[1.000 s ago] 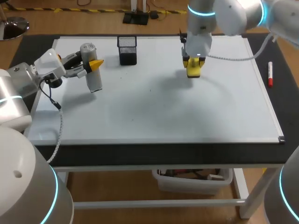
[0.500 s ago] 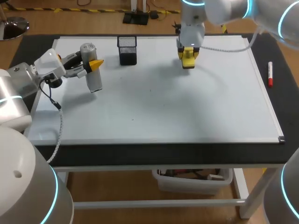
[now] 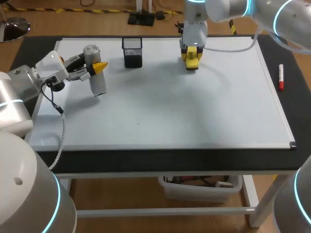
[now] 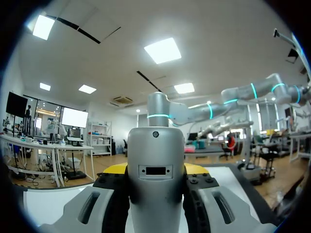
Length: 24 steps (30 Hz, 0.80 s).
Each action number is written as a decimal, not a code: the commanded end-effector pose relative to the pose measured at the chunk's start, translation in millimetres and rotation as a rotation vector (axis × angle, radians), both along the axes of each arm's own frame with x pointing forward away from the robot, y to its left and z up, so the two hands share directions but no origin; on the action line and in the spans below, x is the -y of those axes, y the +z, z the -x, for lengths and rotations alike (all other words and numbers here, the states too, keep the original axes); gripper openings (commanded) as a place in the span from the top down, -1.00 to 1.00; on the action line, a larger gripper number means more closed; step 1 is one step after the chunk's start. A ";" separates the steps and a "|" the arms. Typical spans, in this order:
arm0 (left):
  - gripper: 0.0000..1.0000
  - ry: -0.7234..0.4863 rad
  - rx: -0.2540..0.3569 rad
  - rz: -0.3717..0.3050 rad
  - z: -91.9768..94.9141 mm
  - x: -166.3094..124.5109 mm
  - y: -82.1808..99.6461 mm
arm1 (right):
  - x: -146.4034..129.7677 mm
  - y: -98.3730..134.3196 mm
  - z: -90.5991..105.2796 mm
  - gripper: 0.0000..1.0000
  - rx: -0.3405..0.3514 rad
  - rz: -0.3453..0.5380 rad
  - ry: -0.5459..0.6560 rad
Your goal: Pick up the inspection probe, press it on each red-marked spot on the whiteboard one by one, put down the probe, pick up the eraser, and wipe off all the red marks.
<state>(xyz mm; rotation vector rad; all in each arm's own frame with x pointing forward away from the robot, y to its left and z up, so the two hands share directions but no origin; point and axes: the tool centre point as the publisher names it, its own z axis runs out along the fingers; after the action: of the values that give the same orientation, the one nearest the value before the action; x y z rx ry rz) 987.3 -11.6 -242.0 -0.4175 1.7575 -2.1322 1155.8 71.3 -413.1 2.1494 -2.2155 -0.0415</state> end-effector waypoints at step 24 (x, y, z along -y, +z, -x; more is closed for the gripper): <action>1.00 0.001 0.004 0.002 0.1 0.4 0.0 | 17.6 -4.4 -6.9 -1.00 -0.048 -0.037 -0.158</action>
<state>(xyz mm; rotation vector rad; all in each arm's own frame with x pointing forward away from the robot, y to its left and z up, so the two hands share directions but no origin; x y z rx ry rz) 987.3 -11.6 -242.0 -0.4176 1.7575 -2.1322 1164.4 65.6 -425.6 1.9808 -2.3263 -0.1087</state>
